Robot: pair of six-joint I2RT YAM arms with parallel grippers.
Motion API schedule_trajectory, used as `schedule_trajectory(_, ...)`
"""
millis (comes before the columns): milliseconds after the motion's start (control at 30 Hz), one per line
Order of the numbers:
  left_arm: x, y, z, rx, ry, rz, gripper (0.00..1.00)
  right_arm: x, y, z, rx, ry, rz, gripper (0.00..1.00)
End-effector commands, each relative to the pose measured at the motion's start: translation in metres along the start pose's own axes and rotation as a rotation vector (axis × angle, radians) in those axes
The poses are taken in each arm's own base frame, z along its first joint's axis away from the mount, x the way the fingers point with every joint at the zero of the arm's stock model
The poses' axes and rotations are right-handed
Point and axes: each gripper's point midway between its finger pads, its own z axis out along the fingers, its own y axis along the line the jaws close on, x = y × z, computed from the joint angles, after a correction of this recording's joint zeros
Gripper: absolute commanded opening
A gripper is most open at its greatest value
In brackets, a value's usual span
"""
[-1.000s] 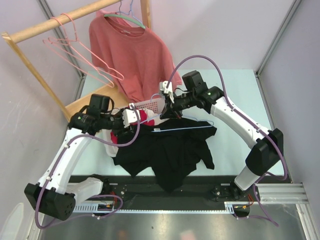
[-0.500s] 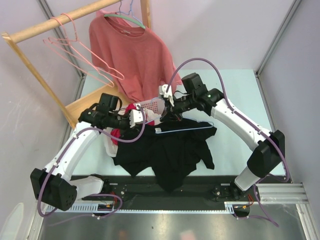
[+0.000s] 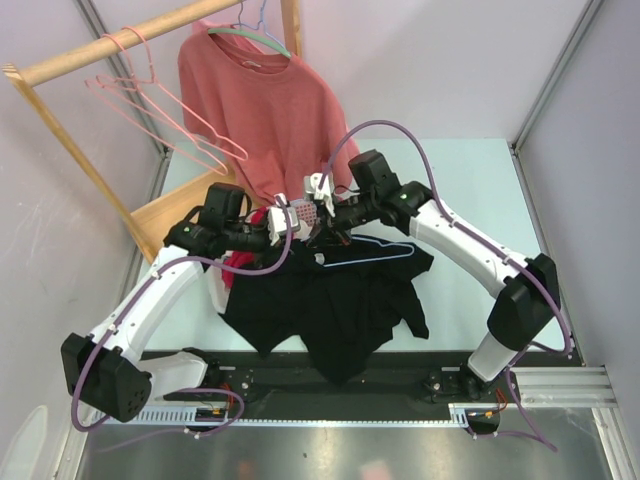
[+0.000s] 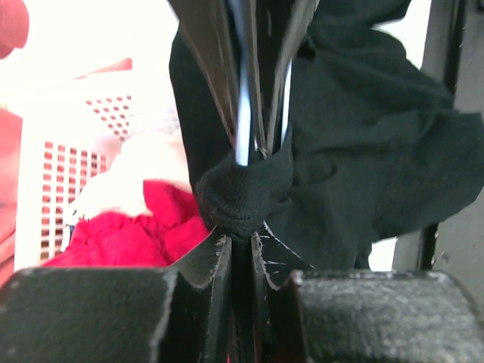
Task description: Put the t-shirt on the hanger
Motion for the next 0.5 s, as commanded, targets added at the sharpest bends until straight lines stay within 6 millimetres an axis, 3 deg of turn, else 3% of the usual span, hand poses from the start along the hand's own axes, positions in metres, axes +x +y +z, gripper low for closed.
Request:
schedule_trajectory(0, -0.04, -0.005, 0.006, 0.052, -0.149, 0.051, 0.15, -0.028, 0.007, 0.02, -0.047, -0.076, -0.08, 0.0)
schedule_trajectory(200, -0.03, -0.011, 0.01, 0.065, -0.117, 0.05, 0.15, -0.038, -0.001, 0.023, -0.024, -0.085, -0.102, 0.0)
schedule_trajectory(267, -0.024, -0.013, 0.008, 0.054, -0.096, 0.04, 0.11, -0.038, -0.002, 0.016, 0.004, -0.059, -0.099, 0.02)
schedule_trajectory(300, -0.02, -0.013, 0.007, 0.046, -0.08, 0.031, 0.06, -0.035, -0.006, 0.011, 0.038, -0.033, -0.092, 0.08)
schedule_trajectory(333, -0.018, -0.015, 0.005, 0.043, -0.073, 0.032, 0.04, -0.034, -0.007, 0.005, 0.058, -0.019, -0.076, 0.16)
schedule_trajectory(367, -0.013, -0.017, 0.004, 0.043, -0.059, 0.022, 0.02, -0.034, -0.002, -0.008, 0.08, -0.011, -0.029, 0.41)
schedule_trajectory(433, -0.009, -0.016, 0.002, 0.017, -0.053, 0.008, 0.0, -0.029, -0.008, -0.031, 0.139, -0.012, 0.056, 0.67)
schedule_trajectory(467, -0.013, -0.014, -0.002, -0.003, -0.07, 0.002, 0.0, -0.027, -0.009, -0.041, 0.166, -0.02, 0.103, 0.97)
